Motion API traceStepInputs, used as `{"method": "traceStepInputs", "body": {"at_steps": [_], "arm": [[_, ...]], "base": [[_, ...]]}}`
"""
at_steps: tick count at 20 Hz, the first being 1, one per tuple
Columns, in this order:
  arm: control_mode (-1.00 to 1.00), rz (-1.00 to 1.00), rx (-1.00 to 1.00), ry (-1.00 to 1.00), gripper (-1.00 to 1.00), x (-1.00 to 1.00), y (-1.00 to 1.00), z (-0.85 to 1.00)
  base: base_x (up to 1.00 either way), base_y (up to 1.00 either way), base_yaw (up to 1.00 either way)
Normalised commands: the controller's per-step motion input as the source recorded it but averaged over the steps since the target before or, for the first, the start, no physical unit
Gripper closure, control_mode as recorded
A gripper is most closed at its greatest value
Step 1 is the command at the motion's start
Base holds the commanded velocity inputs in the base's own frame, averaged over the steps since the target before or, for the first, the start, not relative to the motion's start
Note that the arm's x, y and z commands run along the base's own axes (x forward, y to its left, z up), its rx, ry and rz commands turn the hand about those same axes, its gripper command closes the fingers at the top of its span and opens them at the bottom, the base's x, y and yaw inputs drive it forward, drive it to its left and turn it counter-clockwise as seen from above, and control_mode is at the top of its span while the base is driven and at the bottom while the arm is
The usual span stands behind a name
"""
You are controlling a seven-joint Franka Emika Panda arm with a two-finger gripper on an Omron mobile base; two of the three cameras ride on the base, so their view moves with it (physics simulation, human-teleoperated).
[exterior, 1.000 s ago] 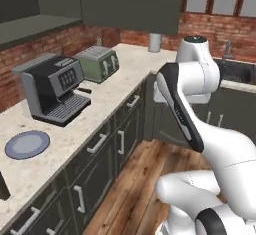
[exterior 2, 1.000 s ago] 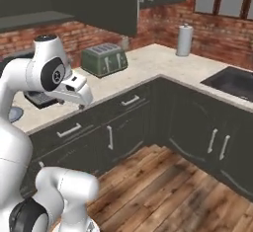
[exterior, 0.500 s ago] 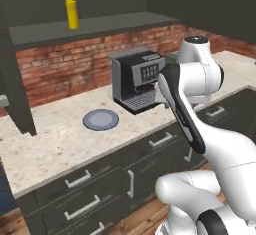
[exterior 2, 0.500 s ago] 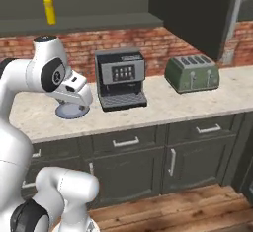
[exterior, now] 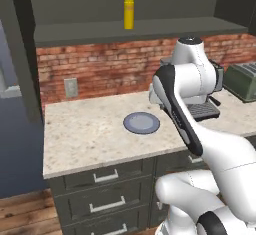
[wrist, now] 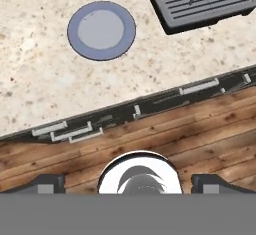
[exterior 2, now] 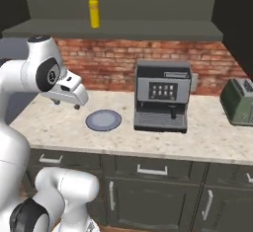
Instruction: Move the hot dog bun to the plate on the dining table and place the condiment next to that plate. Then navigate to the fridge and take the sausage and place it on the plate as well.
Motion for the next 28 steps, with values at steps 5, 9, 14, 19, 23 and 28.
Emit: {"method": "traceStepInputs", "body": {"at_steps": [5,9,14,19,23,28], "arm": [[1.0,0.0,0.0,0.0,-1.0,0.0,0.0,0.0],[1.0,0.0,0.0,0.0,-1.0,0.0,0.0,0.0],[1.0,0.0,0.0,0.0,-1.0,0.0,0.0,0.0],[1.0,0.0,0.0,0.0,-1.0,0.0,0.0,0.0],[1.0,0.0,0.0,0.0,-1.0,0.0,0.0,0.0],[1.0,0.0,0.0,0.0,-1.0,0.0,0.0,0.0]], "base": [[0.51,-0.45,0.21],[0.53,-0.42,0.35],[0.55,-0.14,0.3],[0.14,0.0,-0.05],[0.0,0.03,-0.25],[0.09,0.17,-0.25]]}}
